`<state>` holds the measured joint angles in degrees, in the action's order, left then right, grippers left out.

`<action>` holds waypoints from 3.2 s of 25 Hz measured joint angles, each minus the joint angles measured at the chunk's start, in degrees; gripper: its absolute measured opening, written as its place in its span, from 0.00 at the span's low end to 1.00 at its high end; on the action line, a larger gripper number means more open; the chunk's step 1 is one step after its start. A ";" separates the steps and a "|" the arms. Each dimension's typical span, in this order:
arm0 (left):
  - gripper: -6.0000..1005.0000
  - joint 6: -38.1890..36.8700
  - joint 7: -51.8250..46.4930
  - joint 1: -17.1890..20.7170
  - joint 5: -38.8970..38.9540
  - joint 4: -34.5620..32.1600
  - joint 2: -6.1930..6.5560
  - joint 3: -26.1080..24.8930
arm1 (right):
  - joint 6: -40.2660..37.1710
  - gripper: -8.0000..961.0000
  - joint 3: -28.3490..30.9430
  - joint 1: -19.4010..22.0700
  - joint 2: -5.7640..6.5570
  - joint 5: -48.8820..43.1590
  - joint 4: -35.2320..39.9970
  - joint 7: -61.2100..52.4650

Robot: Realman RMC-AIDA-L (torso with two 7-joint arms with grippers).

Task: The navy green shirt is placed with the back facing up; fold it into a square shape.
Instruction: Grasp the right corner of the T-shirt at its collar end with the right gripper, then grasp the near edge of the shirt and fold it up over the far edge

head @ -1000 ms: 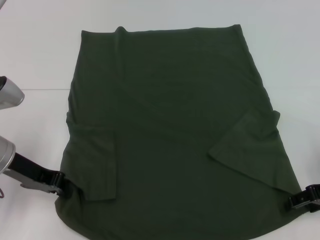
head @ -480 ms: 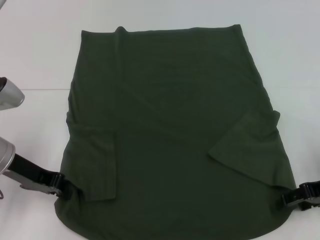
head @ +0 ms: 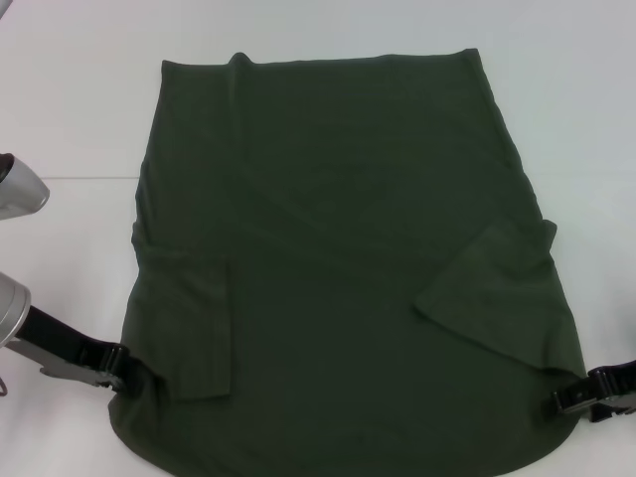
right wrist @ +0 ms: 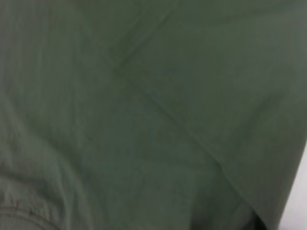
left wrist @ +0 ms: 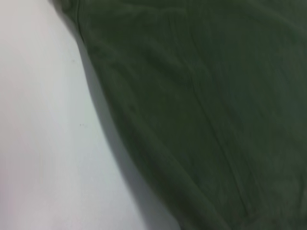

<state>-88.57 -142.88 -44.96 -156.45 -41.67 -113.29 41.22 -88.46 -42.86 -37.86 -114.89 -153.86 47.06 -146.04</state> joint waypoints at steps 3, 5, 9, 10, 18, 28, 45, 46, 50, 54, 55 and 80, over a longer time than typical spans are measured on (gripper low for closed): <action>0.05 -0.02 -0.05 -0.02 0.00 -0.02 0.00 -0.01 | 0.00 0.86 -0.03 -0.31 -0.13 0.05 -0.14 0.11; 0.05 -0.02 -0.07 -0.03 0.00 -0.07 0.00 0.00 | 0.00 0.86 -0.06 -0.46 -0.18 0.08 -0.19 0.11; 0.05 -0.02 -0.06 -0.04 0.02 -0.09 0.00 0.00 | 0.01 0.86 0.15 -0.58 -0.23 0.22 -0.22 0.13; 0.05 -0.03 -0.06 -0.05 0.05 -0.12 0.00 0.00 | 0.02 0.86 0.17 -0.61 -0.23 0.23 -0.22 0.13; 0.05 -0.02 0.03 -0.05 0.27 -0.21 0.00 0.00 | 0.43 0.68 -0.03 -0.91 -0.30 0.33 -0.32 -0.03; 0.05 -0.01 0.23 -0.04 0.27 -0.19 0.00 0.00 | 1.26 0.42 -0.12 -1.44 -0.50 0.05 -1.02 0.01; 0.05 0.07 0.32 -0.11 0.27 -0.25 0.00 0.00 | 2.26 0.14 -1.83 -1.79 -0.60 -0.06 -0.87 0.36; 0.05 0.11 0.33 -0.13 0.28 -0.26 -0.01 -0.15 | 2.44 0.10 -1.97 -1.76 -0.63 -0.02 -0.81 0.53; 0.05 0.34 0.44 -0.03 0.62 -0.29 -0.06 -0.49 | 2.55 0.09 -1.67 -1.41 -0.65 0.79 -0.45 1.94; 0.05 0.34 1.96 0.31 2.44 -0.19 0.07 -0.56 | 1.41 0.09 -1.38 -0.67 -0.20 3.42 -0.28 4.81; 0.05 0.15 2.81 0.49 3.34 -0.15 0.10 -0.78 | 1.02 0.09 -1.28 -0.46 -0.05 4.13 -0.27 5.64; 0.05 -18.23 10.88 4.18 3.39 0.06 2.97 -9.49 | -22.64 0.09 3.68 6.00 0.20 7.87 1.40 29.26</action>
<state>-106.81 -132.00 -40.78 -153.06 -41.60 -110.32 31.73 -111.11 -39.18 -31.86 -114.69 -145.99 48.46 -116.79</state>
